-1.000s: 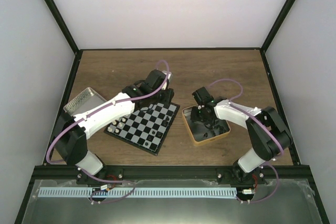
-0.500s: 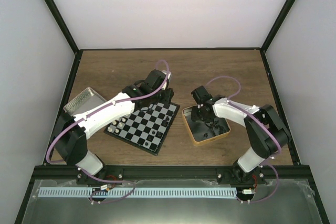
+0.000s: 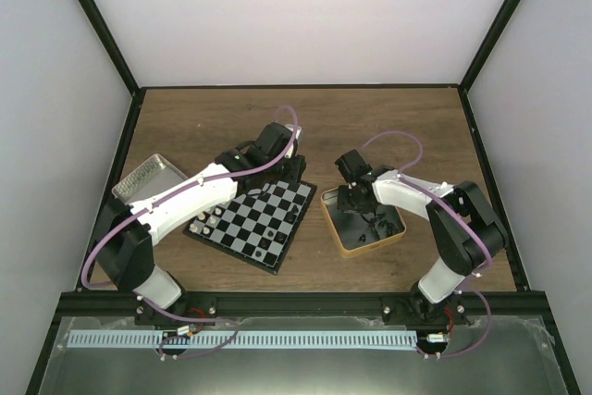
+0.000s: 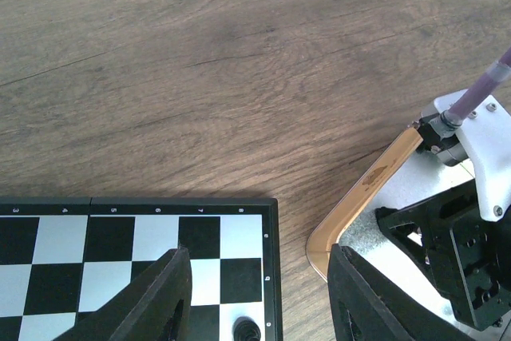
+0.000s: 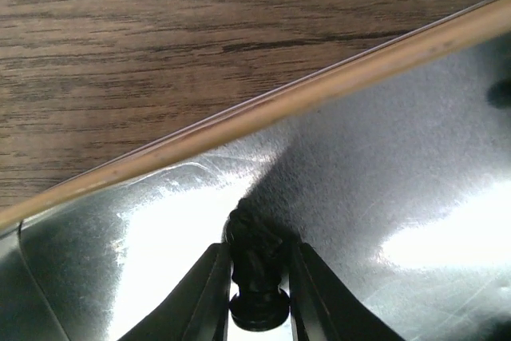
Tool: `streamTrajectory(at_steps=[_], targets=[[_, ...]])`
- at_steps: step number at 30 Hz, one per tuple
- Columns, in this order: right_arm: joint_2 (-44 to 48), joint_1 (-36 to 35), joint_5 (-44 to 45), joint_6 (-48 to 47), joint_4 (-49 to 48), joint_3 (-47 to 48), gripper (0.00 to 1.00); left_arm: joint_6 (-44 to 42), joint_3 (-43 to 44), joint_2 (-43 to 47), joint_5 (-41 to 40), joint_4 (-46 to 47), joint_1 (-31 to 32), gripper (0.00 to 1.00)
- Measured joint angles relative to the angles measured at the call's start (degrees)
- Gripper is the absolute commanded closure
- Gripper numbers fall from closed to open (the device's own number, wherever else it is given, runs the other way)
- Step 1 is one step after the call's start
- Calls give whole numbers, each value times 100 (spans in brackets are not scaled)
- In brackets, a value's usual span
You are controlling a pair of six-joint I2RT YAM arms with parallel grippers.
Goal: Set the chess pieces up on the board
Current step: Pick up the chess piece from the storage box, then place the chess piece on the chessboard.
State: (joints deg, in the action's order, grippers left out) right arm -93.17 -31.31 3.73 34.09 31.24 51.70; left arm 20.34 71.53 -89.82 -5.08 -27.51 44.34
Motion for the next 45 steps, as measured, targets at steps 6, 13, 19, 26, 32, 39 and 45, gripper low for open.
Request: streamTrajectory(at_steps=[6, 13, 19, 26, 32, 39, 45], targets=[[24, 0, -11, -7, -24, -42, 70, 0, -2, 0, 2, 2, 0, 51], [120, 0, -76, -17, -70, -160, 76, 0, -66, 2, 31, 103, -4, 52], [184, 0, -92, 22, -70, -223, 82, 0, -136, 61, 61, 136, -4, 52], [479, 0, -48, 87, -297, -444, 82, 28, -179, 216, 87, 175, -4, 51], [1427, 0, 131, 20, -745, -678, 81, 151, -260, 380, 236, 229, -7, 46], [2656, 0, -59, -487, -1611, -931, 81, 498, -251, 680, 1117, 422, -111, 32], [3644, 0, -946, -1088, -2524, -1167, 81, 1054, -190, 1029, 2190, 997, -348, 27]])
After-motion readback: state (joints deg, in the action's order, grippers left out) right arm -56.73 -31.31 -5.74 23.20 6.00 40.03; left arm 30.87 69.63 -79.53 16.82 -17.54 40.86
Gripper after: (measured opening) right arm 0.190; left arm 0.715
